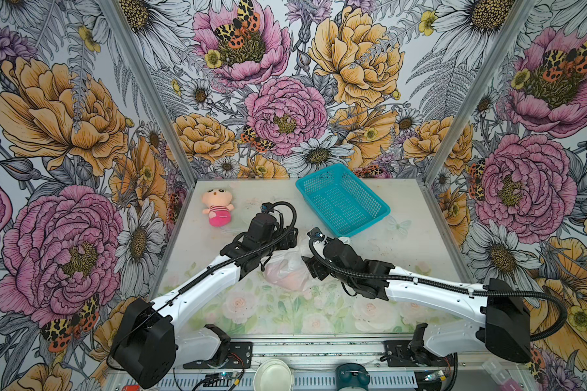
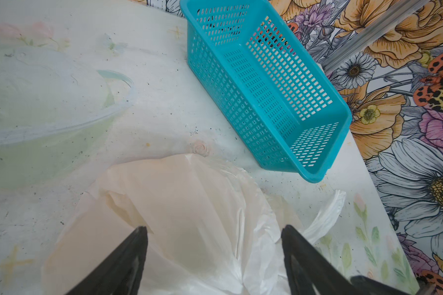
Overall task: Untie the knot of the plastic bag and take out the fruit
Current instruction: Untie the plastic bag at the center of the table.
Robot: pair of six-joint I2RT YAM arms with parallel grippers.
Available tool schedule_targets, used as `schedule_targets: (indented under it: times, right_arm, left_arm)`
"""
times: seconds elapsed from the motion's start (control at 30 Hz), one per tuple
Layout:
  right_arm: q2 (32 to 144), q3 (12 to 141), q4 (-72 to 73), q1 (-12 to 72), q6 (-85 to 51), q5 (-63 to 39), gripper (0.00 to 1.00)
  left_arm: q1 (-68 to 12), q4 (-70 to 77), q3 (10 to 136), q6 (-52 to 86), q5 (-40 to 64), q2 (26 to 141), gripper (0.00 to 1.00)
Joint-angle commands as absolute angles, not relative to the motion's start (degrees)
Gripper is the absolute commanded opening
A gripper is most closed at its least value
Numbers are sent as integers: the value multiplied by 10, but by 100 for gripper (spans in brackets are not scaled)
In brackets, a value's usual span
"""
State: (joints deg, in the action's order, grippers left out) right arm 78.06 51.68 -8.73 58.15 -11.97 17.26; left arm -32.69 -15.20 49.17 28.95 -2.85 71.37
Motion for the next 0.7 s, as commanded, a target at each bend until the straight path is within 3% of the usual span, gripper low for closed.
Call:
schedule_targets:
  times: [0.0, 0.23, 0.3, 0.37, 0.67]
  right_arm:
    - [812, 534, -108, 580, -118, 203, 69]
    - [846, 551, -115, 578, -120, 213, 49]
    - [845, 553, -114, 578, -119, 215, 29]
    - [846, 557, -114, 578, -119, 220, 2]
    - [820, 527, -41, 578, -120, 218, 0]
  left_arm:
    - [-328, -169, 513, 290, -61, 715, 83]
    - [-329, -166, 479, 316, -101, 673, 87]
    - [-339, -164, 461, 330, -136, 661, 86]
    - [-349, -153, 444, 336, -154, 656, 86]
    - [-377, -139, 444, 361, -133, 687, 85]
